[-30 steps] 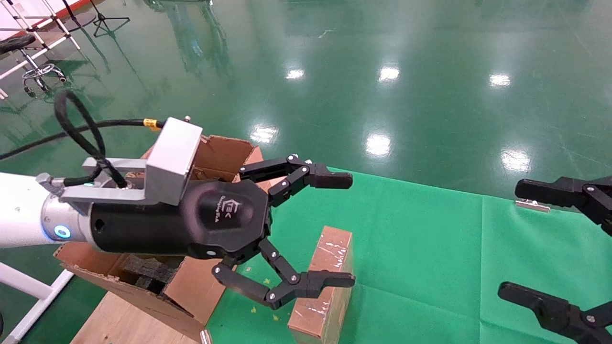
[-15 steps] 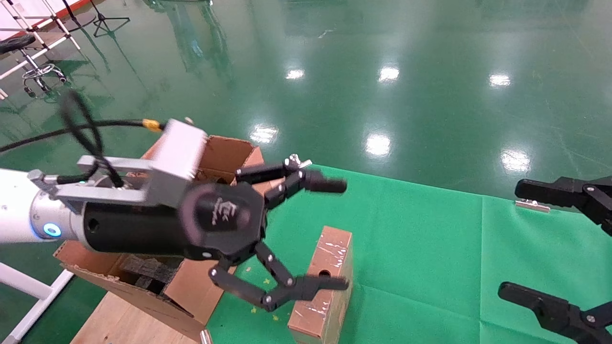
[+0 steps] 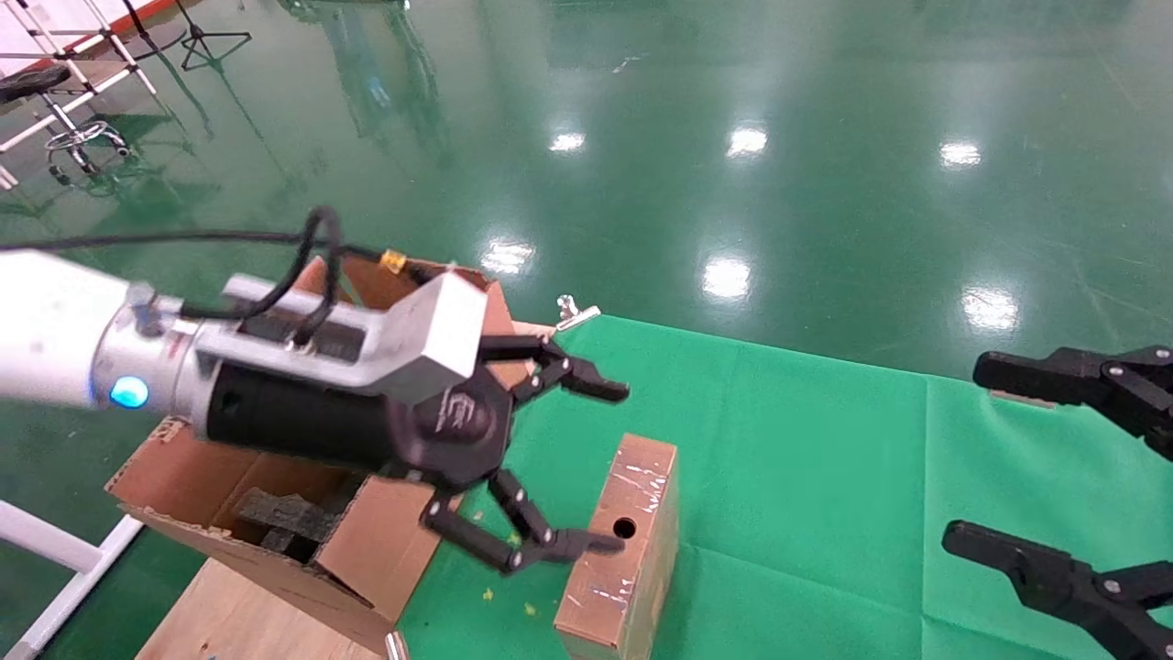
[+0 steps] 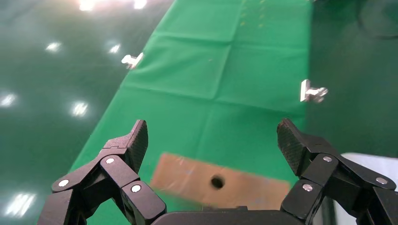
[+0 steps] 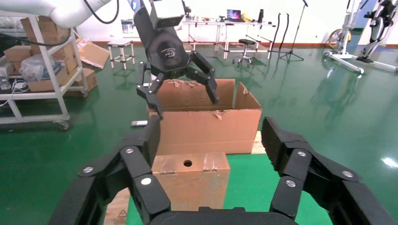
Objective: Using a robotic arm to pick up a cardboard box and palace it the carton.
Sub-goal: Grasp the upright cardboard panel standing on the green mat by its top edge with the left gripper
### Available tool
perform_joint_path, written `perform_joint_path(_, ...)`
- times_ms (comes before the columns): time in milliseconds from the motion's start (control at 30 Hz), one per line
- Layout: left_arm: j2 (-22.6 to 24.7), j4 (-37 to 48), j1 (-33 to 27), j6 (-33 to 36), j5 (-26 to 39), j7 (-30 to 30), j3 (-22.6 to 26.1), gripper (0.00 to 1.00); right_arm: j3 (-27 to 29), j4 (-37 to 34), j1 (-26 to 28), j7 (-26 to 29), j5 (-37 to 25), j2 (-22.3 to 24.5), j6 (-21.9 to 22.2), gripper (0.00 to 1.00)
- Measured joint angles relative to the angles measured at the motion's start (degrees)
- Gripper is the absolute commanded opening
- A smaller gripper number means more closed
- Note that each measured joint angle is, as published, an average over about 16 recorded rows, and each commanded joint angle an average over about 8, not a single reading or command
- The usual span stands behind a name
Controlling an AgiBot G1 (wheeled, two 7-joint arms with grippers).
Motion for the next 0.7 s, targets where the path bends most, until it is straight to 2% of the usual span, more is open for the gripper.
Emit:
perform_joint_path(133, 0.67, 0.39, -2.81, 0.23, 3.1, -5.61, 2.9, 1.0, 0.0, 0.0, 0.0, 0.0, 0.0, 0.0, 0.0, 0.0)
perform_joint_path(267, 2.84, 0.59, -7.09, 0.54, 7.53, -14.48, 7.09, 1.0, 0.0, 0.0, 0.0, 0.0, 0.0, 0.0, 0.0, 0.0)
perform_joint_path(500, 10.18, 1.7, -17.3, 1.44, 15.78, -33.04, 17.16, 1.0, 0.0, 0.0, 0.0, 0.0, 0.0, 0.0, 0.0, 0.0)
perform_joint_path(700, 16.24, 3.29, -25.18, 2.1, 19.15, -46.33, 27.2, 1.0, 0.0, 0.0, 0.0, 0.0, 0.0, 0.0, 0.0, 0.0)
